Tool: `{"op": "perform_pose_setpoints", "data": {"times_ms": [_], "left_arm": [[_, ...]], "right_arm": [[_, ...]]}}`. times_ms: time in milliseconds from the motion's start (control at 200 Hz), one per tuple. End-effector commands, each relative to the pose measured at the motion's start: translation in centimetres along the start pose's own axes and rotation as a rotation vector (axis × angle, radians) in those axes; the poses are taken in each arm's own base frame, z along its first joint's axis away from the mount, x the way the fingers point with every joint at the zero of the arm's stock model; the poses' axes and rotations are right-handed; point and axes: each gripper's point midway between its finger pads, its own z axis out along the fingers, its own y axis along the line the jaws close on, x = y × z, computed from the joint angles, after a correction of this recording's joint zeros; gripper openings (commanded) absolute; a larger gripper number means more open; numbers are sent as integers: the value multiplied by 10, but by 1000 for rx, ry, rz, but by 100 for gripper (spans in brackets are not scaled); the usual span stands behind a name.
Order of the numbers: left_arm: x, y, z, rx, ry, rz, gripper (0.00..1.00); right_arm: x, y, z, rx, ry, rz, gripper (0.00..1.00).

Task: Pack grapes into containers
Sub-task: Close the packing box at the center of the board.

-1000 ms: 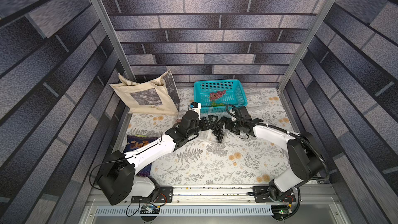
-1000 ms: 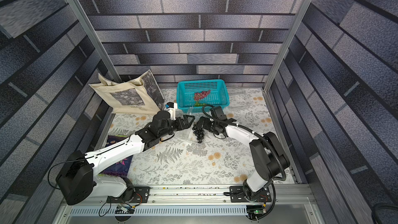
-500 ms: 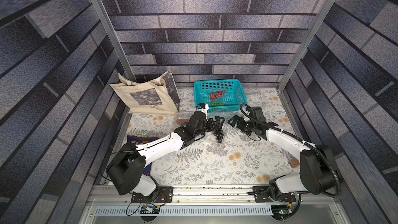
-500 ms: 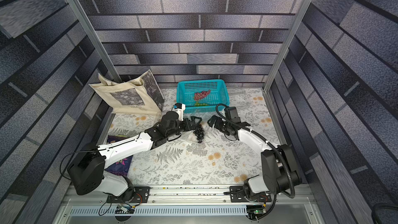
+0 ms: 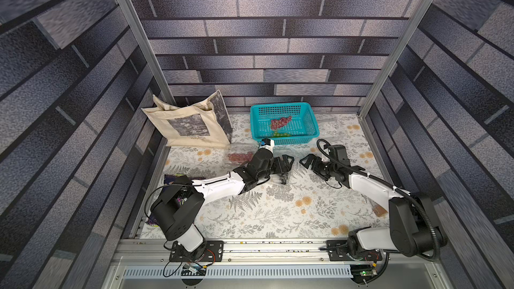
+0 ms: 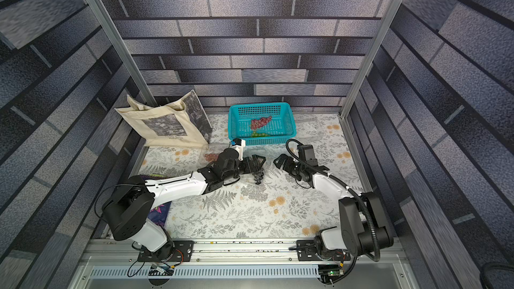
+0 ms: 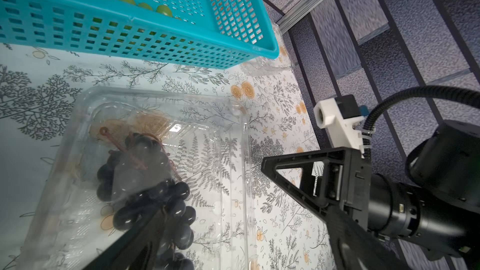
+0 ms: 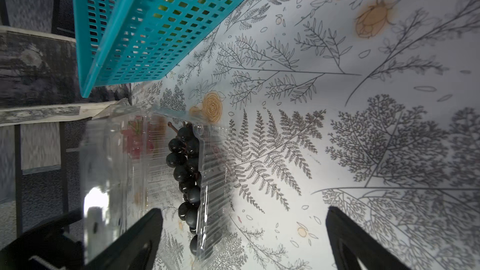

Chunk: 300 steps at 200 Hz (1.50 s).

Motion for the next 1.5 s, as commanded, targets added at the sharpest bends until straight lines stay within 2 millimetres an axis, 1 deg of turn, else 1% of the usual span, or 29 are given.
{"op": "perform_pose_setpoints", "data": {"times_ms": [0, 115, 185, 291, 371, 436, 536, 641, 821, 1252, 1498], "left_arm": [[11, 9, 5, -12, 8, -21, 100], [19, 13, 10, -22, 25, -19, 100], [22, 14, 11, -24, 32, -19, 100], [24, 16, 12, -30, 36, -18, 100], [25, 18, 12, -36, 38, -17, 100], [26, 20, 11, -42, 40, -15, 100], [28, 24, 11, -50, 44, -16, 100], [29, 28, 11, -57, 48, -17, 100], [32, 32, 12, -65, 54, -17, 100], [35, 38, 14, -75, 64, -17, 100], [35, 40, 13, -81, 65, -12, 100]], "right_arm": [[-10, 9, 1, -63, -37, 9, 100], [-18, 14, 3, -90, -60, 21, 98], [-23, 18, 7, -109, -67, 28, 93], [-30, 23, 15, -133, -66, 46, 90], [-34, 26, 21, -147, -63, 59, 85], [-37, 27, 26, -157, -59, 64, 78], [-39, 31, 31, -186, -57, 69, 71], [-41, 34, 36, -215, -50, 78, 66], [-40, 33, 47, -237, -39, 95, 55], [-37, 26, 64, -263, -23, 130, 43], [-30, 22, 65, -280, -21, 143, 36]]}}
